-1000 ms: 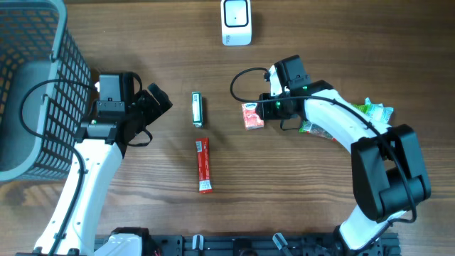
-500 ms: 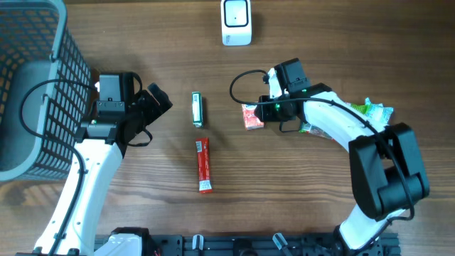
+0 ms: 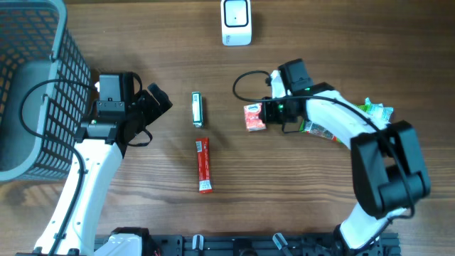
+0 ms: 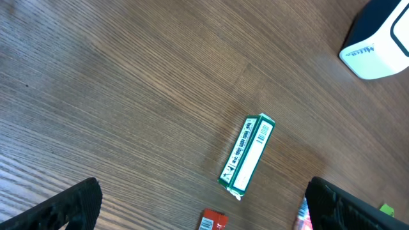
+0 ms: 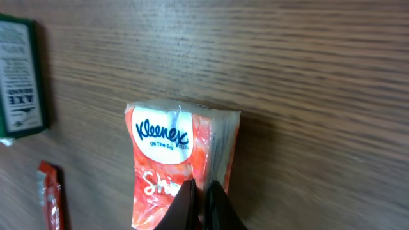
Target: Scan the item barcode
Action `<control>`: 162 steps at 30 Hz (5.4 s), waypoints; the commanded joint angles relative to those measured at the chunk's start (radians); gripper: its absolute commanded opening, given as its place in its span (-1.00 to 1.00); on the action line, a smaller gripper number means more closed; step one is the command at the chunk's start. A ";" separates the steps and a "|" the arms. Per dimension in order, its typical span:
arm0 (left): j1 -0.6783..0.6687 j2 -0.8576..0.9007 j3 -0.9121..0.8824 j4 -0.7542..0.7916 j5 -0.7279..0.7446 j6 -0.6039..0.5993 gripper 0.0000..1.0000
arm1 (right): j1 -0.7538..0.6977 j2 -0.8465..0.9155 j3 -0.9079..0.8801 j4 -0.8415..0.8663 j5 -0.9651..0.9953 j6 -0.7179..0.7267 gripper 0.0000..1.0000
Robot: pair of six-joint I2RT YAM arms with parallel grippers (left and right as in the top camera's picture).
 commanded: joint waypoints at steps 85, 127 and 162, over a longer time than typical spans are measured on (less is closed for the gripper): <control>0.005 0.006 0.002 0.002 -0.010 0.005 1.00 | 0.220 0.673 1.207 0.119 1.010 -0.956 -0.91; 0.005 0.006 0.002 0.002 -0.010 0.005 1.00 | -0.283 0.079 0.513 -0.824 0.437 -0.183 -0.91; 0.005 0.006 0.002 0.002 -0.010 0.005 1.00 | 0.095 0.080 0.333 -0.209 0.044 0.030 0.37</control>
